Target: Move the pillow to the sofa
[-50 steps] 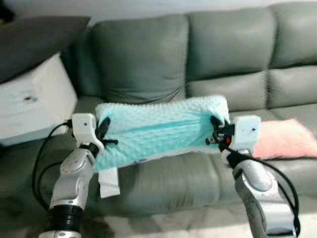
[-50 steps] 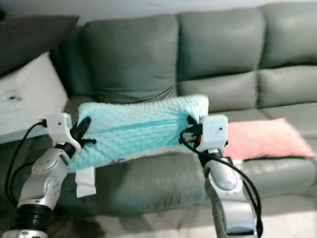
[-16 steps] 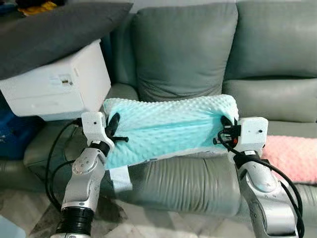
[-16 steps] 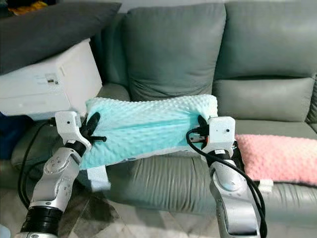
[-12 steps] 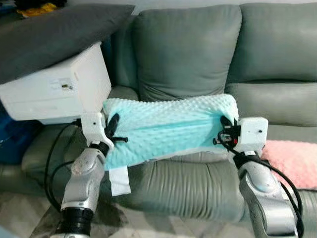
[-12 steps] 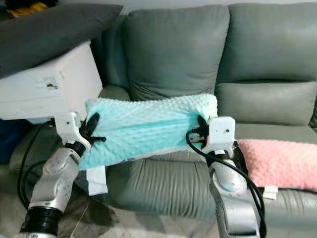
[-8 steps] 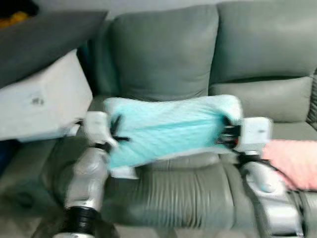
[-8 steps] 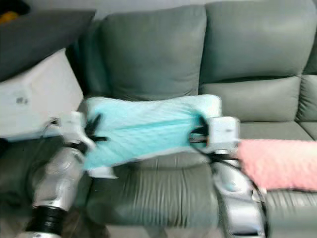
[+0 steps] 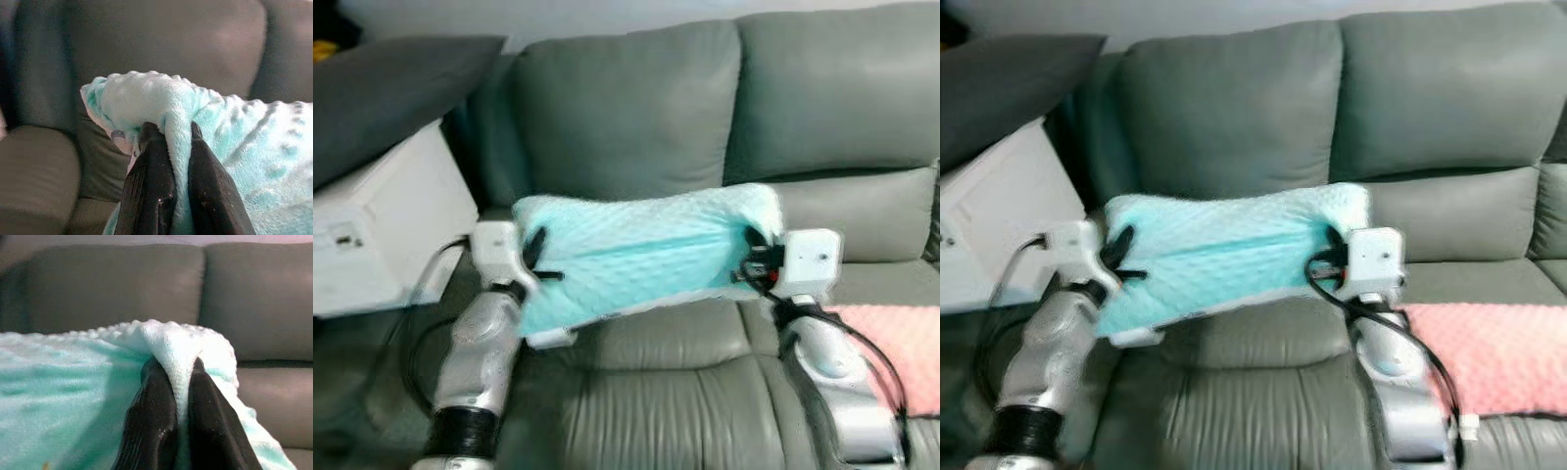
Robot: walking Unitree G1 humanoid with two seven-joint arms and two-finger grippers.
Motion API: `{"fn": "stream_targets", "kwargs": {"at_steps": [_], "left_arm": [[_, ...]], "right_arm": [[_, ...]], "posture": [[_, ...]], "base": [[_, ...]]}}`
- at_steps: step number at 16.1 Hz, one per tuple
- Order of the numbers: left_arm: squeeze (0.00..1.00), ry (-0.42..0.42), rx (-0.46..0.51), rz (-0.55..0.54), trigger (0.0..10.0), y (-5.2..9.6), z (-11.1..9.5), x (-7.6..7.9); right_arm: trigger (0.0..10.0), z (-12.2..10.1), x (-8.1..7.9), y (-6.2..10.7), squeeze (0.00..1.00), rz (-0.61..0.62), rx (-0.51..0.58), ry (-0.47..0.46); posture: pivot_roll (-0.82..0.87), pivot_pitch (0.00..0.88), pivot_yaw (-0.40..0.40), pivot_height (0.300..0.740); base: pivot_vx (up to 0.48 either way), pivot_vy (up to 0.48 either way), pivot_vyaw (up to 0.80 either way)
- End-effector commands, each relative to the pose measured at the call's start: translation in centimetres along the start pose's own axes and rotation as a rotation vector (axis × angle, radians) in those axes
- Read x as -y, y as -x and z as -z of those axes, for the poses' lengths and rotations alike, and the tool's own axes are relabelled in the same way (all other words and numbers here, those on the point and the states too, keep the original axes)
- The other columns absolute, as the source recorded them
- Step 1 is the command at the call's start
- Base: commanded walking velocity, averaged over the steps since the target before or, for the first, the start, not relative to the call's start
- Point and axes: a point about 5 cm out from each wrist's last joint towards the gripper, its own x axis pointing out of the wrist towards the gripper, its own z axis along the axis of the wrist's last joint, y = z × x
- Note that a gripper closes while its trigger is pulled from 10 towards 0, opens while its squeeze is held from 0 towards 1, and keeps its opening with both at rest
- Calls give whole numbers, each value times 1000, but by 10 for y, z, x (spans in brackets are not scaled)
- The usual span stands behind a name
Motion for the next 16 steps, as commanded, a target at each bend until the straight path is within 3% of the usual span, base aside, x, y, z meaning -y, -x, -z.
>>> {"fn": "stream_targets", "kwargs": {"at_steps": [1,6,12,16], "left_arm": [[0,-17,-2,-51,10000,5,-1,-15],[0,-79,0,-89,10000,2,-10,-31],[0,-123,2,-81,10000,-1,-16,-37],[0,-142,-75,-49,10000,0,-5,-37]], "right_arm": [[10000,-6,-4,1,0,-10,26,-12],[10000,-5,-5,1,0,-8,22,-23],[10000,-5,-5,1,0,5,22,-32],[10000,0,-6,3,0,16,4,-55]], "posture": [[-165,19,90,740],[-162,21,96,740],[-154,26,104,740],[-144,33,103,740]], "base": [[0,0,0],[0,0,0],[0,0,0],[0,0,0]]}}
